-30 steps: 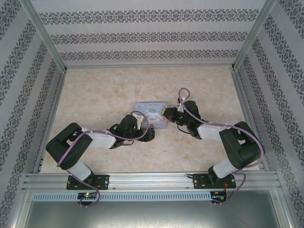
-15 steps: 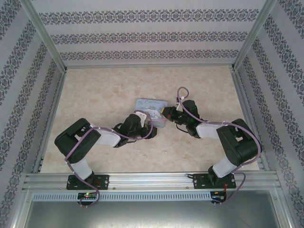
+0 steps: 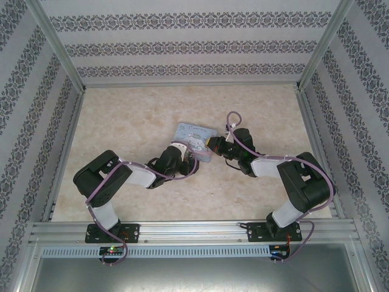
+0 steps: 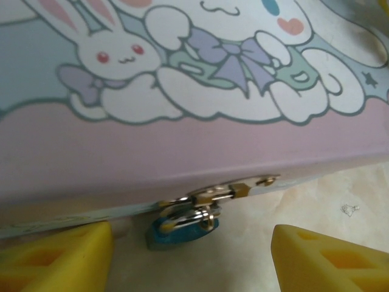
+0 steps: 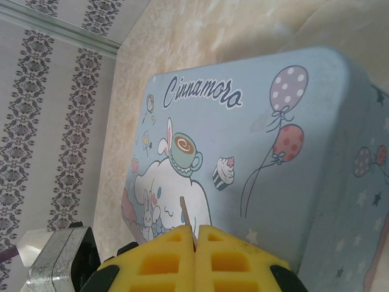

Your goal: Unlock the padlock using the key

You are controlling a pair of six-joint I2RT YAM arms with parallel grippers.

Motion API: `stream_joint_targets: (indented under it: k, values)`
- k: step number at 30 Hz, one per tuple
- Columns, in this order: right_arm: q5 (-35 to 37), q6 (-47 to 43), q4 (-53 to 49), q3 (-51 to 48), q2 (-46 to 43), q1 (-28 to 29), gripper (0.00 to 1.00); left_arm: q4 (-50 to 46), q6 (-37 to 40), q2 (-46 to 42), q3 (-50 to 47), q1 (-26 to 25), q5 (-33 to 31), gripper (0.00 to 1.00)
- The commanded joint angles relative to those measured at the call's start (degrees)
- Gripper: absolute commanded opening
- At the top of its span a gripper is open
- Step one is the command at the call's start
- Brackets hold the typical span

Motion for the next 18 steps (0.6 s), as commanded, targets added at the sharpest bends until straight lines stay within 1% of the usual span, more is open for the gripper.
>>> stream_joint_targets:
  k: [1,4,8,13,18]
  values:
    - [0.09,-0.52,-1.25,-0.3,1.39,-0.45,0.0,-0.24,0.28,2.7,1.4,0.1,4.43,0.7]
    - [0.03,-0.46,-1.23,-0.21,1.48,-0.45,0.0,1.14,-1.72,2.2,2.03,0.1,9.38,0.7]
    - [-0.01,-0.62,-1.28,-0.12,1.74,-0.43,0.0,4.14,-5.62,1.92,2.13,0.19,13.25,0.7]
    - [-0.01,-0.62,-1.24,-0.03,1.84,-0.45,0.0,8.02,-9.72,2.58,1.96,0.28,15.14,0.7]
    - [-0.14,-0.75,-1.16,-0.1,1.76,-0.45,0.0,11.38,-13.51,4.61,1.23,0.53,14.42,0.7]
